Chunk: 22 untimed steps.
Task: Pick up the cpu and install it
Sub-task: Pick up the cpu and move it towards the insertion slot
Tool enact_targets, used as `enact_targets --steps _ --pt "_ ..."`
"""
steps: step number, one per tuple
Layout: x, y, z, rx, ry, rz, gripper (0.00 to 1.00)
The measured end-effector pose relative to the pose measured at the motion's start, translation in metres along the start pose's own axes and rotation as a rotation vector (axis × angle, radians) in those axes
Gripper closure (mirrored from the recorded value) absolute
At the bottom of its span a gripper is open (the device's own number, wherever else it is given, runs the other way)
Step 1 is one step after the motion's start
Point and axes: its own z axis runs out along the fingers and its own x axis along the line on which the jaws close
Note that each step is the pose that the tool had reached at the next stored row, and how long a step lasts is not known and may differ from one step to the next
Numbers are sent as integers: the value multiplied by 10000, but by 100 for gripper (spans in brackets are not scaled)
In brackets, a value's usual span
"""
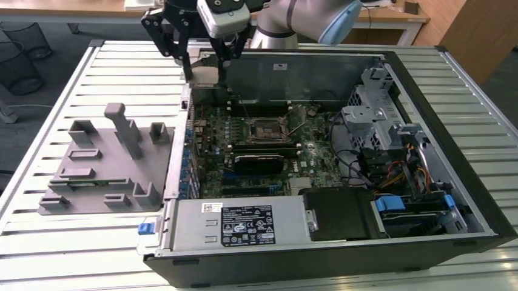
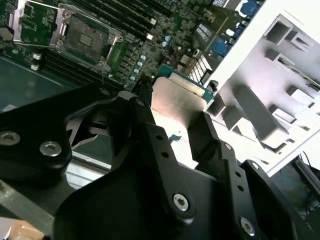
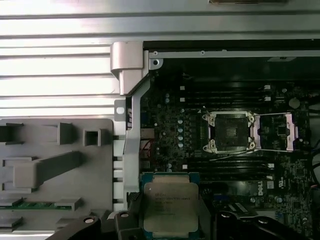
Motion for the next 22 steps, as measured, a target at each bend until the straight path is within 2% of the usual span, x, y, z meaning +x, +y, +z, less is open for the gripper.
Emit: enact_targets --steps 4,9,22 --pt "-60 14 2 0 0 1 47" --pt "-174 27 3 1 1 0 47" --pt "-417 51 3 1 0 1 47"
